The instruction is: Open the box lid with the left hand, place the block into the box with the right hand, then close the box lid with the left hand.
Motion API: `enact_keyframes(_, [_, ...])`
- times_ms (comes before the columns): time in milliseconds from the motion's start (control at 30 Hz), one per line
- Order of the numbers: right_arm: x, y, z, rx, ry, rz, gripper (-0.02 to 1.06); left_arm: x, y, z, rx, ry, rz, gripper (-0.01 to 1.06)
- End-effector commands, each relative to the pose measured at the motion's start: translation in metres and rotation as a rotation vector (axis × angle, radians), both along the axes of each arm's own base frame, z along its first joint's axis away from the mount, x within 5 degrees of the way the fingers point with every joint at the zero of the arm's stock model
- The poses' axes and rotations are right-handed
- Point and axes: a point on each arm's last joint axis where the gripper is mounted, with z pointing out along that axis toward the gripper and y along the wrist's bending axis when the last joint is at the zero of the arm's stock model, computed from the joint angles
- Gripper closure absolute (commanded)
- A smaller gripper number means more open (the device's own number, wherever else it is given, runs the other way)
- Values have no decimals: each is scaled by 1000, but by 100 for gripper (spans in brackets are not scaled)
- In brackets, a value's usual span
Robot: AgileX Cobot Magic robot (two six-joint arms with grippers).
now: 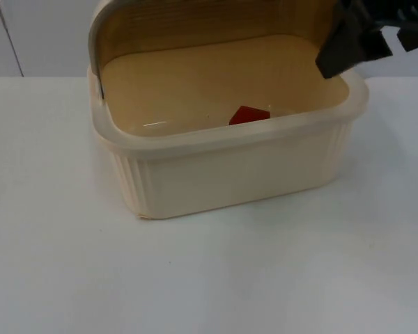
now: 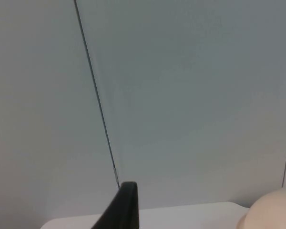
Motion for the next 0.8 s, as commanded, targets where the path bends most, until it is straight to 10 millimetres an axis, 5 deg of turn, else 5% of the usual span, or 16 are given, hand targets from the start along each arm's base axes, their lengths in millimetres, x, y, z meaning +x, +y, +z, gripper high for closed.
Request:
enact_keyframes(0, [-8, -3, 16, 16, -41, 7, 0, -2, 0, 1, -2, -10, 0, 3])
enact_keyframes(167, [-17, -17, 36, 29, -94, -14, 0, -2, 0, 1, -2, -10, 0, 3])
enact_keyframes(400, [-25, -72, 72, 44, -212, -158, 0, -2, 0, 1, -2, -10, 0, 3])
enact_keyframes(767, [-74, -163, 130, 42, -459, -484, 0, -1, 0, 1, -2, -16, -2, 3])
